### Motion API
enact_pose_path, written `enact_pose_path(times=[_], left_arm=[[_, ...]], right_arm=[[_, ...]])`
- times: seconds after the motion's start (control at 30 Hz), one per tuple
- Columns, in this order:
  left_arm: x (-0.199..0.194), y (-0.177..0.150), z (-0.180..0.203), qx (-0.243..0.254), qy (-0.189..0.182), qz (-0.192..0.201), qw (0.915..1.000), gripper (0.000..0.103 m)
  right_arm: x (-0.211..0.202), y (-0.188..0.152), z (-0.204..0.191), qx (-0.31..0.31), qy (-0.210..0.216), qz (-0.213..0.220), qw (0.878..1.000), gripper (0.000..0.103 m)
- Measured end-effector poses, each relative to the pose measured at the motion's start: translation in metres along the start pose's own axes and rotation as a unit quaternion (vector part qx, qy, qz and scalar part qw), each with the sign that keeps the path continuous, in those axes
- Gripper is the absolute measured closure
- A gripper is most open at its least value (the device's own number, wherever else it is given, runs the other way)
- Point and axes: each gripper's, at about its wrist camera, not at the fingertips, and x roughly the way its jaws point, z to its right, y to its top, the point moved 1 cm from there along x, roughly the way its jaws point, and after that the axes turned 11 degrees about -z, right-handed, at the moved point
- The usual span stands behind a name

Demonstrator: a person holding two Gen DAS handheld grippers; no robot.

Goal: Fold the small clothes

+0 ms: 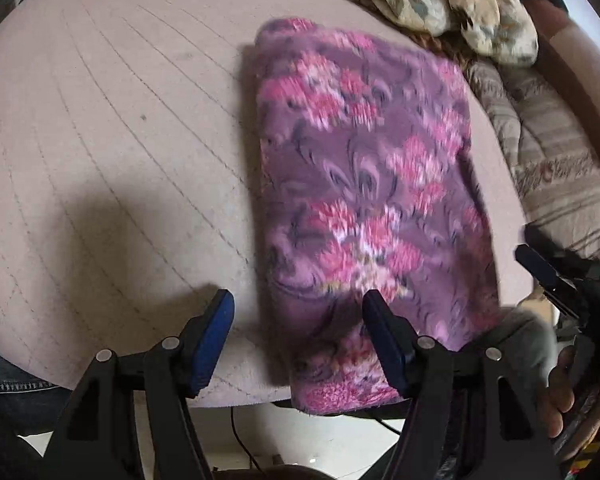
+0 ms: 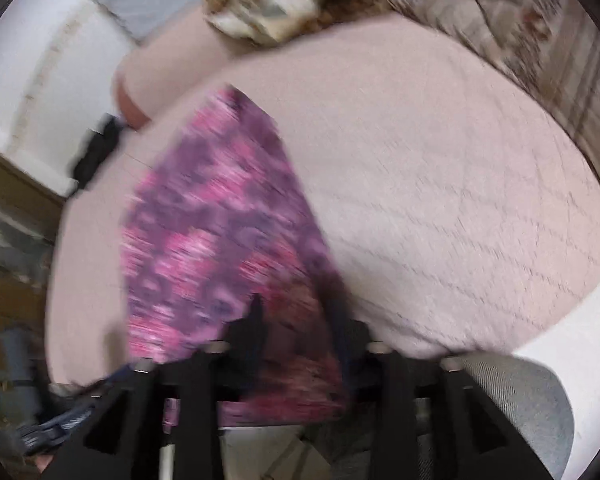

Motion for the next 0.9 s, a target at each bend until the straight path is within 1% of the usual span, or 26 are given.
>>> enact_pose_path(times=[0.03, 0.07, 0.17, 0.23, 0.33, 0.37, 0.4, 0.43, 0.47, 0.5, 0.53, 0.57, 0.63, 0.67, 0.7, 0.73, 0.77, 0.8, 0.83, 0.87, 0.9], left_arm=[[-0.006, 0.004, -0.002, -0.004, -0.004, 0.008, 1.0, 0.037], [-0.014, 0.011, -0.004, -0.006, -0.004, 0.019, 0.9998, 0.037], [-0.024, 0.035, -0.01, -0.019, -0.001, 0.035, 0.9992, 0.037], [-0.025, 0.057, -0.016, -0.032, -0.016, 0.042, 0.9985, 0.037], [-0.011, 0.099, -0.025, -0.065, -0.037, 0.04, 0.9964, 0.037], [-0.004, 0.115, -0.03, -0.079, -0.049, 0.039, 0.9949, 0.037], [0.002, 0.123, -0.034, -0.087, -0.054, 0.036, 0.9941, 0.037], [0.009, 0.134, -0.033, -0.091, -0.063, 0.032, 0.9934, 0.037], [0.015, 0.142, -0.031, -0.088, -0.079, 0.027, 0.9926, 0.037], [0.019, 0.147, -0.03, -0.084, -0.09, 0.025, 0.9921, 0.037], [0.02, 0.152, -0.03, -0.079, -0.098, 0.022, 0.9918, 0.037], [0.025, 0.157, -0.029, -0.075, -0.11, 0.023, 0.9909, 0.037], [0.032, 0.165, -0.029, -0.079, -0.134, 0.022, 0.9876, 0.037], [0.039, 0.17, -0.034, -0.093, -0.159, 0.015, 0.9827, 0.037], [0.041, 0.172, -0.036, -0.105, -0.175, 0.013, 0.9789, 0.038], [0.041, 0.172, -0.037, -0.111, -0.188, 0.011, 0.9758, 0.049], [0.041, 0.172, -0.038, -0.111, -0.204, 0.008, 0.9725, 0.056], [0.037, 0.171, -0.038, -0.108, -0.203, 0.01, 0.9731, 0.061], [0.034, 0.17, -0.036, -0.101, -0.204, 0.009, 0.9736, 0.068], [0.024, 0.168, -0.037, -0.097, -0.216, 0.008, 0.9716, 0.072], [0.015, 0.165, -0.041, -0.099, -0.23, 0.009, 0.968, 0.072]], right_arm=[[-0.008, 0.004, -0.006, -0.02, 0.014, 0.01, 1.0, 0.021], [-0.013, 0.01, -0.011, -0.037, 0.023, 0.014, 0.999, 0.017], [-0.012, 0.051, -0.034, -0.079, 0.058, 0.019, 0.995, 0.015], [0.008, 0.091, -0.043, -0.086, 0.098, -0.006, 0.991, 0.014], [0.042, 0.146, -0.041, -0.065, 0.13, -0.052, 0.988, 0.014], [0.058, 0.163, -0.036, -0.052, 0.131, -0.063, 0.988, 0.014], [0.072, 0.174, -0.033, -0.044, 0.129, -0.07, 0.988, 0.014], [0.09, 0.183, -0.027, -0.038, 0.135, -0.086, 0.986, 0.014], [0.103, 0.185, -0.02, -0.028, 0.141, -0.089, 0.986, 0.015], [0.113, 0.184, -0.012, -0.015, 0.136, -0.087, 0.987, 0.018], [0.126, 0.181, -0.002, 0.005, 0.12, -0.102, 0.988, 0.027], [0.133, 0.179, 0.004, 0.017, 0.113, -0.117, 0.987, 0.032], [0.129, 0.181, 0.006, 0.009, 0.13, -0.11, 0.985, 0.033], [0.133, 0.182, 0.006, 0.007, 0.139, -0.115, 0.984, 0.034], [0.138, 0.183, 0.007, 0.011, 0.147, -0.124, 0.981, 0.035], [0.145, 0.184, 0.007, 0.018, 0.162, -0.132, 0.978, 0.04], [0.149, 0.185, 0.006, 0.017, 0.168, -0.135, 0.976, 0.045], [0.152, 0.186, 0.003, 0.012, 0.166, -0.14, 0.976, 0.06], [0.156, 0.185, 0.001, 0.012, 0.159, -0.144, 0.977, 0.069], [0.157, 0.183, 0.002, 0.016, 0.164, -0.145, 0.976, 0.072], [0.156, 0.182, 0.001, 0.018, 0.172, -0.144, 0.974, 0.077]])
